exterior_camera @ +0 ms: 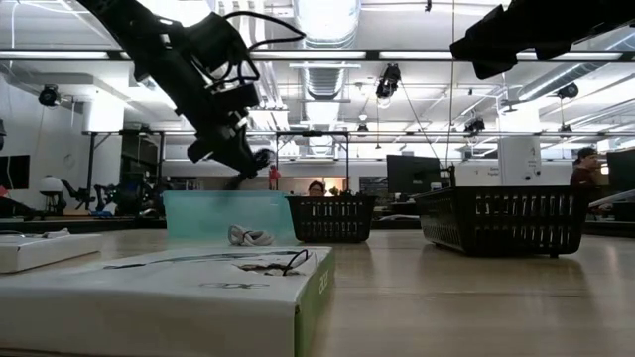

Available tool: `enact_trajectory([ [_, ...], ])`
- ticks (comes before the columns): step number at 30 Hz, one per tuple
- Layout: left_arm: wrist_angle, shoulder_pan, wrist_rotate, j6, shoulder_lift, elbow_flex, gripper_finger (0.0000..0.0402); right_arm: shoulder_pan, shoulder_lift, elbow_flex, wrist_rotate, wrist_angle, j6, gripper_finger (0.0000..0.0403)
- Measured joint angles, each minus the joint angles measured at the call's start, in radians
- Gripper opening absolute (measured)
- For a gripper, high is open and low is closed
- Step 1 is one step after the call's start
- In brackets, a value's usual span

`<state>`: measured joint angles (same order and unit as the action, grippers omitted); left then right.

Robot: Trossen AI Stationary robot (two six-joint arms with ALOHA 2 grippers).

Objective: Pick and place items into bin
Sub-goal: Put the top black USB cable into the green bin

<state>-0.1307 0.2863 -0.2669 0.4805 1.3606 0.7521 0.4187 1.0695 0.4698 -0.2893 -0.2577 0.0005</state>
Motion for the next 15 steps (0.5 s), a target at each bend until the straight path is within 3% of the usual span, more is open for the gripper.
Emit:
enact_trajectory([
  [9, 0.001, -0.005, 0.015, -0.001, -0.008, 0.002, 0.0158, 0.0, 0.0, 0.0, 0.0, 0.0, 0.0, 0.0139],
  [12, 0.001, -0.021, 0.075, 0.009, -0.01, 0.005, 0.0173, 0.0, 0.0, 0.0, 0.0, 0.0, 0.0, 0.0139],
  [15, 0.002, -0.042, 0.073, 0.066, -0.018, 0.009, 0.0175, 0.0, 0.0, 0.0, 0.0, 0.0, 0.0, 0.0139],
])
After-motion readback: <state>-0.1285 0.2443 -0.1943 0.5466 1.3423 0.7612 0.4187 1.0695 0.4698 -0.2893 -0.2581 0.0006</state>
